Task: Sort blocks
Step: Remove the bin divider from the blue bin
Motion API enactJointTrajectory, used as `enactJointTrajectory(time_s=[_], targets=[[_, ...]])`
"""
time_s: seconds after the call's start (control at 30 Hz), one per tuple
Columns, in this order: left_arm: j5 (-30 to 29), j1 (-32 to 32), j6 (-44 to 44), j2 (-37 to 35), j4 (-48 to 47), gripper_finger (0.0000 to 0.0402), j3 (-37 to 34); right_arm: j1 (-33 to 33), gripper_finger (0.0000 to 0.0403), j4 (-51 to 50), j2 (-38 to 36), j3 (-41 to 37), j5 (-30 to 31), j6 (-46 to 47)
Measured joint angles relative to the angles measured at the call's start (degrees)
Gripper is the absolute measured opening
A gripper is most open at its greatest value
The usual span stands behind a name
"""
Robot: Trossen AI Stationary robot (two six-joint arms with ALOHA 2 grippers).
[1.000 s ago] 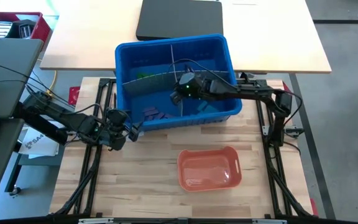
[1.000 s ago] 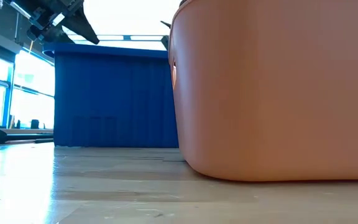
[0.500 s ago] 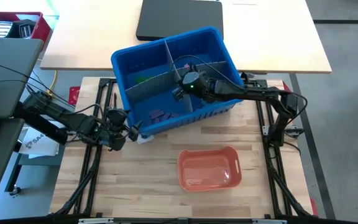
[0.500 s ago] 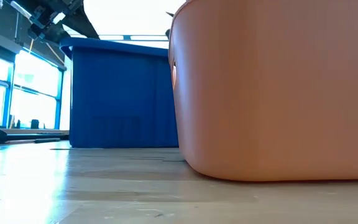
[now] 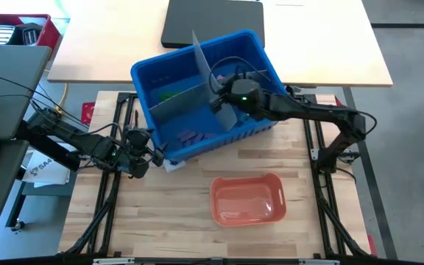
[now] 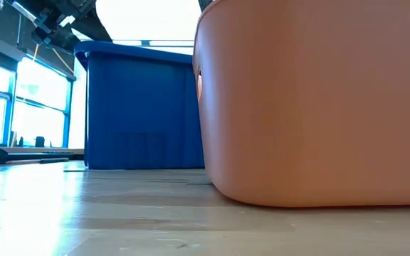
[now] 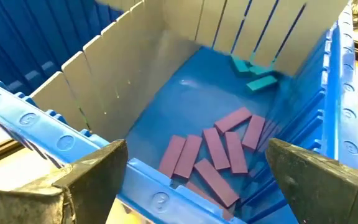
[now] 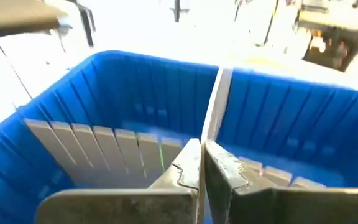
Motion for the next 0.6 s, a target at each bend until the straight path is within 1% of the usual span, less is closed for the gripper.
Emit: enactJointTrajectory(time_s=[0.07,0.13,0.27,0.37,0.43,0.5,0.53,0.6], targets=[[-0.76,0.0,0.86,0.02,-0.02,0.0376,-0.02,0.98,0.0,1.24,-2.04,0.11,0.27,-2.24],[-1.61,-0.89,4.65,0.02,1.05,0.0376,-0.04,2.29,0.0,2.91,-4.19,0.25,0.85,-4.91],[-4.64,-4.22,13.85,0.04,7.82,0.0376,-0.04,5.57,0.0,4.58,-8.31,0.54,0.04,-11.16],[-6.42,-6.03,18.48,0.0,12.18,0.0376,-0.02,8.61,0.0,4.05,-10.77,0.37,-0.3,-12.91],[-5.17,-6.37,19.34,-0.25,13.01,0.0376,-0.02,10.74,0.0,3.54,-12.74,0.34,-1.14,-13.43],[-1.72,-6.66,20.02,-0.88,12.8,0.0376,0.39,13.15,0.0,2.85,-14.48,0.47,-2.38,-14.77],[-0.22,-7.03,21.46,-1.14,13.1,0.0376,0.88,14.52,0.0,1.49,-15.13,0.47,-3.0,-15.49],[1.25,-9.04,27.44,-1.55,15.79,0.0376,1.94,17.25,0.0,-2.27,-16.07,0.44,-3.7,-16.22]])
